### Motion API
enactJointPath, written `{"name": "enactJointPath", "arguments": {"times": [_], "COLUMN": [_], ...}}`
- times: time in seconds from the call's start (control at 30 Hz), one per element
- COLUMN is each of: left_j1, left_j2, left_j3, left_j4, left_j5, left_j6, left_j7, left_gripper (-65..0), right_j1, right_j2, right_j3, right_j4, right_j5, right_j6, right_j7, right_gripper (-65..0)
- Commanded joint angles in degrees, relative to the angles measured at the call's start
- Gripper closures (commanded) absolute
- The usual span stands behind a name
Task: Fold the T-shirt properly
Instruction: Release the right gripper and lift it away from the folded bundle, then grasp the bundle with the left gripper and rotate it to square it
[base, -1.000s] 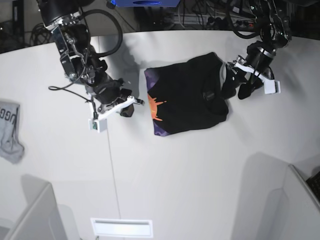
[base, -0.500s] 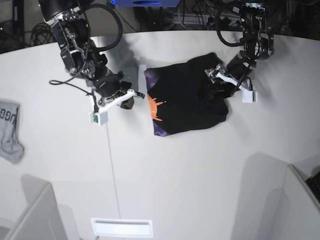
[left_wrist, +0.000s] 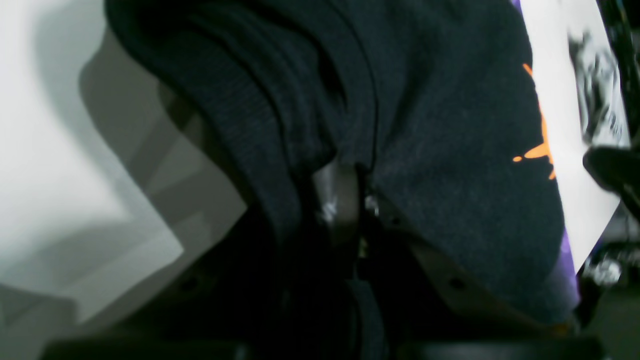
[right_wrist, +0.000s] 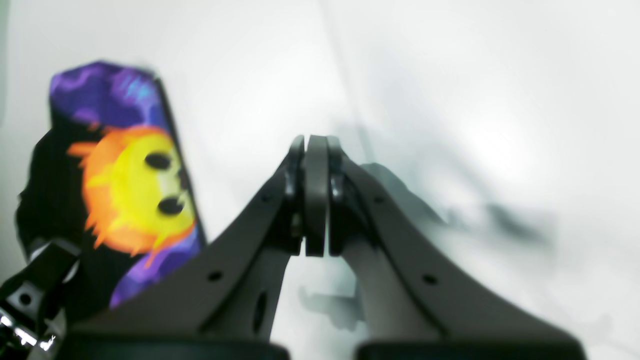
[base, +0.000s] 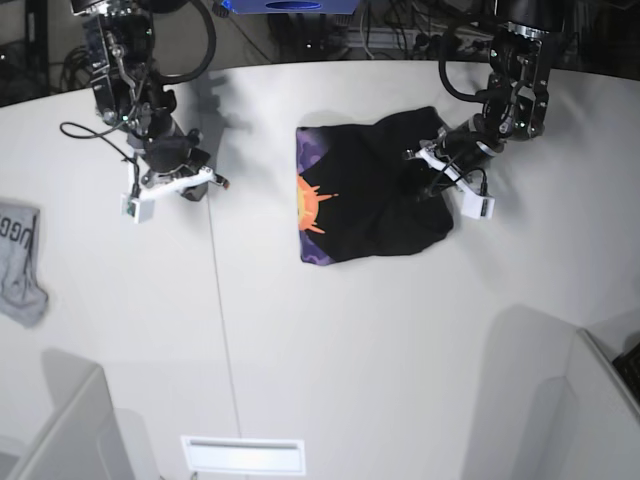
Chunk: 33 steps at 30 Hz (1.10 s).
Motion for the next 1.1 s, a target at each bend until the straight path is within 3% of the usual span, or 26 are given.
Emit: {"name": "enactJointPath", "arguments": {"times": [0.0, 0.2, 0.4, 0.63, 0.8, 0.9, 1.07], "left_j1": [-1.13, -8.16, -19.41, -28.82, -33.22, -33.66, -33.30], "left_j2": [-1.64, -10.34, -14.91, -14.56, -13.06, -11.74, -7.61], "left_j3": [1.30, 13.70, 30.49, 46.66, 52.82, 53.61, 53.70], "left_j4": [1.04, 0.77, 0.95, 0.86, 0.77, 0.95, 0.77], "left_j5": [-0.06, -0.06, 2.66, 17.08, 26.13, 32.64, 46.35], "left_j6": [-0.19, -0.19, -0.19, -1.24, -7.84, -10.03, -17.51], "left_j7": [0.35, 0.35, 0.35, 0.35, 0.35, 0.27, 0.27], "left_gripper": [0.0, 0.0, 0.0, 0.0, 0.0, 0.0, 0.0], "right_j1": [-0.46, -5.03, -8.20, -10.74, -11.36, -12.24, -14.26], "right_j2": [0.39, -2.52, -6.30, -6.91, -7.35, -9.28, -12.36], "right_j3": [1.57, 11.51, 21.62, 23.82, 23.82, 25.05, 27.42], "right_j4": [1.11, 1.11, 0.67, -3.29, -6.45, -6.80, -6.71], "right_j5": [-0.01, 0.17, 0.08, 0.08, 0.08, -0.01, -0.01], "right_j6": [0.92, 9.89, 15.87, 15.96, 15.96, 16.04, 16.04], "right_j7": [1.07, 1.16, 0.72, 1.16, 1.24, 1.95, 4.14], "right_gripper": [0.0, 0.0, 0.0, 0.0, 0.0, 0.0, 0.0]}}
